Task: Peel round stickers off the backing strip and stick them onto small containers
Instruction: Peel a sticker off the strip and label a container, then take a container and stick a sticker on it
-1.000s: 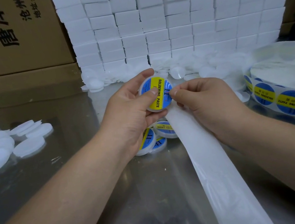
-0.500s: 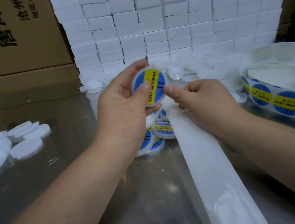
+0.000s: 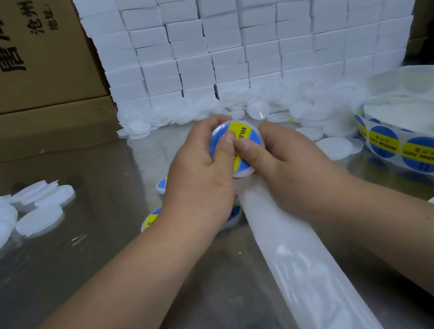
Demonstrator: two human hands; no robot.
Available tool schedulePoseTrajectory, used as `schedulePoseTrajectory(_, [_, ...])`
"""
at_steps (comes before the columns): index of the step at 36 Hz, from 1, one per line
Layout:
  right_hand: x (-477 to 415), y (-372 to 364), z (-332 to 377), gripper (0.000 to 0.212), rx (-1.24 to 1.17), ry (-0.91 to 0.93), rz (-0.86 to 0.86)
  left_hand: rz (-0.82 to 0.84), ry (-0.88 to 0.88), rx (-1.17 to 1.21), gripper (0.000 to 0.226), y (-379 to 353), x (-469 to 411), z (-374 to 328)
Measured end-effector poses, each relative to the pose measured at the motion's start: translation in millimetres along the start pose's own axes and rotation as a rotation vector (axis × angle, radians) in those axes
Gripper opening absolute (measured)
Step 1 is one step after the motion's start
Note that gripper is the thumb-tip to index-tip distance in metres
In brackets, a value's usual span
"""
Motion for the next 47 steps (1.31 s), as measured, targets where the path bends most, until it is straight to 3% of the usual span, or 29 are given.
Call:
schedulePoseTrajectory(12, [1, 3, 4, 0.049, -0.031, 0.003, -0.033, -0.087, -0.128, -0.091, 0.020, 5, 1, -6])
schedulePoseTrajectory(19, [1, -2, 2, 0.053, 0.081, -0.009, -0.004, -0.094, -0.116, -0.182, 0.025, 8, -1, -3])
schedulePoseTrajectory(25, [-2, 6, -8, 0.047, -0.036, -0.119, -0.113, -0.194, -0.023, -0.316, 0.025, 24, -15, 5])
schedulePoseTrajectory(28, [-6, 7, -13, 0.021, -0.067, -0.155, -0.119, -0.149, 0.078, -0.467, 0.033, 27, -23, 20])
schedulePoseTrajectory(33, [-4, 7, -11, 0.037, -0.114, -0.134, -0.106, 0.001, 0.157, -0.830, 0.034, 21, -24, 37])
schedulePoseTrajectory(34, [-3, 8, -11, 0.039, -0.132, -0.151, -0.116, 0.011, 0.155, -0.915, 0.028, 21, -24, 38])
schedulePoseTrajectory(36, [-3, 10, -14, 0.041, -0.195, -0.209, -0.134, -0.011, 0.101, -0.977, 0.036, 22, -25, 35])
schedulePoseTrajectory(38, [-3, 12, -13, 0.042, -0.264, -0.253, -0.157, -0.059, 0.006, -0.780, 0.036, 21, -24, 27])
schedulePoseTrajectory(40, [-2, 12, -10, 0.042, -0.339, -0.244, -0.164, -0.005, -0.004, -0.434, 0.024, 15, -19, 19])
schedulePoseTrajectory(43, [-1, 8, -3, 0.044, -0.420, -0.177, -0.116, 0.104, 0.051, -0.089, 0.022, 4, -11, 14])
schedulePoseTrajectory(47, [1, 3, 3, 0.047, -0.502, -0.102, -0.056, 0.112, 0.178, 0.203, 0.029, 3, -11, 13])
Point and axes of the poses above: each hand's wrist, its own x-axis away from the middle knuckle, its own y-axis out of the back of the hand, z = x × y, the point moved 4 cm from there along -x, towards the middle knuckle, and after that the axes turned 4 degrees about -z, right-handed, at the moved point
